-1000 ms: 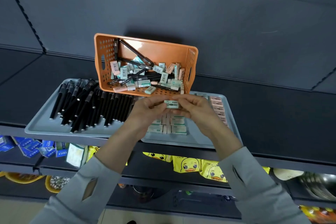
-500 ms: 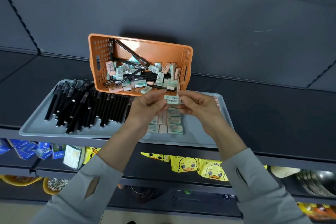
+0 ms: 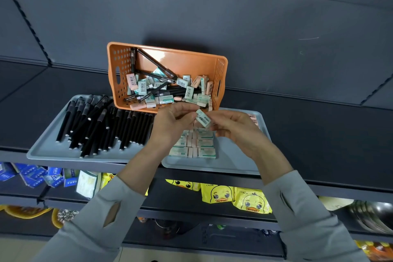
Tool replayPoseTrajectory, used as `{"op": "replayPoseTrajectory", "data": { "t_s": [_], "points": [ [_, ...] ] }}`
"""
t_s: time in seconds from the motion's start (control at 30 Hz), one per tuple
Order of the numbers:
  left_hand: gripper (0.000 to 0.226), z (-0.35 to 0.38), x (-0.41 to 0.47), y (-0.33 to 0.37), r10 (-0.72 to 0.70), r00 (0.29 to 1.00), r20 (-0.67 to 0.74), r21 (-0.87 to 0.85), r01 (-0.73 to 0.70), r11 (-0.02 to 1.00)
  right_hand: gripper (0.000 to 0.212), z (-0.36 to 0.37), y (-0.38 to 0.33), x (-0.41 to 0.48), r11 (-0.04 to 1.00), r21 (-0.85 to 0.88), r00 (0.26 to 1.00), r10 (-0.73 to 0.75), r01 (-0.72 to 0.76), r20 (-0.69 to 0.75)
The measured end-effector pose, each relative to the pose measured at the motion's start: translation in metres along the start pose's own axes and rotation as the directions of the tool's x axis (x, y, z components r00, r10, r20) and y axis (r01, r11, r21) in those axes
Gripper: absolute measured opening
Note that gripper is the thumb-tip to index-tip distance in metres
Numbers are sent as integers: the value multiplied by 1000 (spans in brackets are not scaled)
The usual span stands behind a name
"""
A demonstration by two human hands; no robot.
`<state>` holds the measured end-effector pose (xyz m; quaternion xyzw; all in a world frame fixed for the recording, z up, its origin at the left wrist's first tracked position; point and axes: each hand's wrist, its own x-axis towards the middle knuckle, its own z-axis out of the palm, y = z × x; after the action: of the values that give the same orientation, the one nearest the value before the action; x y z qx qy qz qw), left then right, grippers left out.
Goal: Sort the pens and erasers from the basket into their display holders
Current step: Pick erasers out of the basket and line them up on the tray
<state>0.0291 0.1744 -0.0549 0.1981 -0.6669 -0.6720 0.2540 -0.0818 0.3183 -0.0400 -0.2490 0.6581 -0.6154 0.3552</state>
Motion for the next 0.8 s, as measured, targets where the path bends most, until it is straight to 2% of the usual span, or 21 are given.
{"op": "replayPoseTrajectory", "data": {
  "t_s": [0.07,0.17,0.27,0.37,0.43,0.6,0.8],
  "points": [
    [19,2,-1,-1,21,999,44,26,-22,999,15,3,3,1,997,-77,999,-17,13,-46],
    [25,2,-1,-3,62,992,109,119,-75,990,10,6,6,4,1000,-13,995,10,-11,-100],
    [52,3,-3,-5,86,977,198,181,-122,976,13,9,5,4,994,100,995,47,-38,-91],
    [70,6,-7,-7,176,964,201,358,-240,902,22,10,6,5,987,154,997,57,-48,-57],
    [67,7,-9,-8,220,962,163,377,-267,887,26,10,6,5,990,134,996,59,-51,-62],
    [50,7,-13,-3,245,962,123,301,-271,914,31,9,6,5,995,91,997,52,-47,-57],
    [51,4,-11,-7,317,941,124,345,-340,875,27,12,4,3,996,86,998,12,-7,-61]
  ]
}}
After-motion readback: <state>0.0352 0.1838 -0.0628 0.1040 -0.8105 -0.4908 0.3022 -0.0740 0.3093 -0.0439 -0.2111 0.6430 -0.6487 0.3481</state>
